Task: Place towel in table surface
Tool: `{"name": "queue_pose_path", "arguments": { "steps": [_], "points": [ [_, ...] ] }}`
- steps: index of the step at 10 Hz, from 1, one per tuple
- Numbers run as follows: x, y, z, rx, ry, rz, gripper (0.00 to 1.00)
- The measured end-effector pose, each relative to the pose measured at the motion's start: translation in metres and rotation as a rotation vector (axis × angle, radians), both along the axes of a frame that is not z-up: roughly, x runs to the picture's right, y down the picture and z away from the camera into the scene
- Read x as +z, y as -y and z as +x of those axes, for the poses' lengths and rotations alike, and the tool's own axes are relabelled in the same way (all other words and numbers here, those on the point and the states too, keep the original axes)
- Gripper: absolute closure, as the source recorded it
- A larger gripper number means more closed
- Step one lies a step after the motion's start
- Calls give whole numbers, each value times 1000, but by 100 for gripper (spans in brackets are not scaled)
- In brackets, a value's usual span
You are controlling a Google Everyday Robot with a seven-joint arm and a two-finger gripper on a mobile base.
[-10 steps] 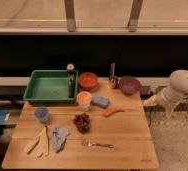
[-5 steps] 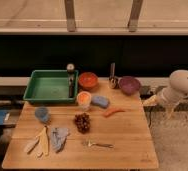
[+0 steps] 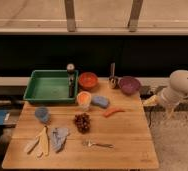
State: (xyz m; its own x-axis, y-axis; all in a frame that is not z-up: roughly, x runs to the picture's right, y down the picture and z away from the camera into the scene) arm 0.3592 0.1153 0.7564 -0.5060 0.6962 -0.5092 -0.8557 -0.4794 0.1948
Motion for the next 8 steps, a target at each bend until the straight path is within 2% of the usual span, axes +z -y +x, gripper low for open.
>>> {"name": "queue_pose_path", "arguments": {
  "steps": [1,3,6,7,8],
  "points": [
    [-1,0,-2,-18,-2,6,20],
    [4,-3,-29,-92,10,6,20],
    [16,-6,-101,-228,67,3,20],
    [20,-8,-133,-282,105,1,20],
    [21,-10,-154,-317,131,1,20]
  ]
}}
